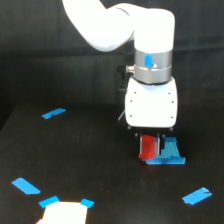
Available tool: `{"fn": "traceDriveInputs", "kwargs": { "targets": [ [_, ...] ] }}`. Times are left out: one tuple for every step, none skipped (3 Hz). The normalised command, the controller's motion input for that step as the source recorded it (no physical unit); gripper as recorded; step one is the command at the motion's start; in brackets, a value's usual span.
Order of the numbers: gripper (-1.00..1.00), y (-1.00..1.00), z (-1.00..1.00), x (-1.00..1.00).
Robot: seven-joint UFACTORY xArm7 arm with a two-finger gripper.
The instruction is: Pick up the red object from the table
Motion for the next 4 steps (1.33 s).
{"fn": "traceDriveInputs", "kwargs": {
  "targets": [
    [-0.95, -0.33, 1.0, 0.29],
    [1.0, -0.56, -1.0, -0.34],
    [1.0, -0.72, -1.0, -0.6],
    [-0.52, -0.02, 1.0, -0.33]
  ]
}}
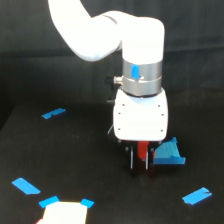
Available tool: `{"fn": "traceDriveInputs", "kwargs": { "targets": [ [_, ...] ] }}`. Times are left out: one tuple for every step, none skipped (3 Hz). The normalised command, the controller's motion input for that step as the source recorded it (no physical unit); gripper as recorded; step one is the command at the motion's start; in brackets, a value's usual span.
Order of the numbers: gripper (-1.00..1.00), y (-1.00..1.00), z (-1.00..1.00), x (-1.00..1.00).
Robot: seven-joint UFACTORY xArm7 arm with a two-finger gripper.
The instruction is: Pick up the red object from the table
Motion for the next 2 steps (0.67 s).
{"fn": "traceDriveInputs", "kwargs": {
  "targets": [
    [1.0, -0.08, -1.0, -0.2],
    [1.0, 0.56, 0.02, -0.6]
  ]
}}
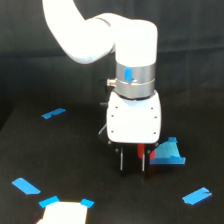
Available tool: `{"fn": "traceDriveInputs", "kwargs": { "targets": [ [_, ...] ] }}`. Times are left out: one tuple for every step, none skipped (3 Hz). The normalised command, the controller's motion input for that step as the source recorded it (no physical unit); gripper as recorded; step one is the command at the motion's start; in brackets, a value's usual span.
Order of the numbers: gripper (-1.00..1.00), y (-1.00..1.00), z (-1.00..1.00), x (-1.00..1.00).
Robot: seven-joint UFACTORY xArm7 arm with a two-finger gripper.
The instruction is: Pick up the red object from the table
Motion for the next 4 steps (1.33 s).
{"fn": "traceDriveInputs", "kwargs": {
  "targets": [
    [0.91, 1.0, 0.21, -0.79],
    [1.0, 0.28, -0.14, -0.86],
    [1.0, 0.14, 0.41, -1.0],
    [-1.0, 1.0, -1.0, 1.0]
  ]
}}
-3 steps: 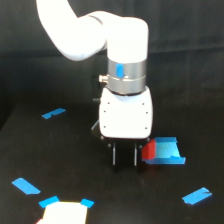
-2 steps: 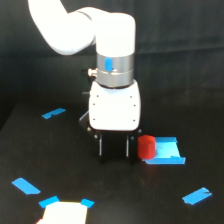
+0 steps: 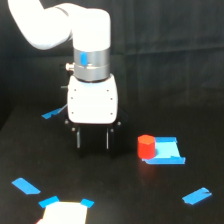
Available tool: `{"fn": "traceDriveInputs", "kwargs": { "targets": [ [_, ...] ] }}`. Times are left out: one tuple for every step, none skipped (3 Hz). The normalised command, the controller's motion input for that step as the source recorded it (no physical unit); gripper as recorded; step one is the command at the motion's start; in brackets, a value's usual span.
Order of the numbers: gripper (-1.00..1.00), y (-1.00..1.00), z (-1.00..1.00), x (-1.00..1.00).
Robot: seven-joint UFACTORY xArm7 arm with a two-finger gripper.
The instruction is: Pick up the red object from the table
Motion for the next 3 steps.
{"fn": "traceDriveInputs", "kwargs": {
  "targets": [
    [-1.0, 1.0, -1.0, 1.0],
    [-0.97, 0.4, -0.64, 1.0],
    [-0.66, 0.48, -0.71, 1.0]
  ]
}}
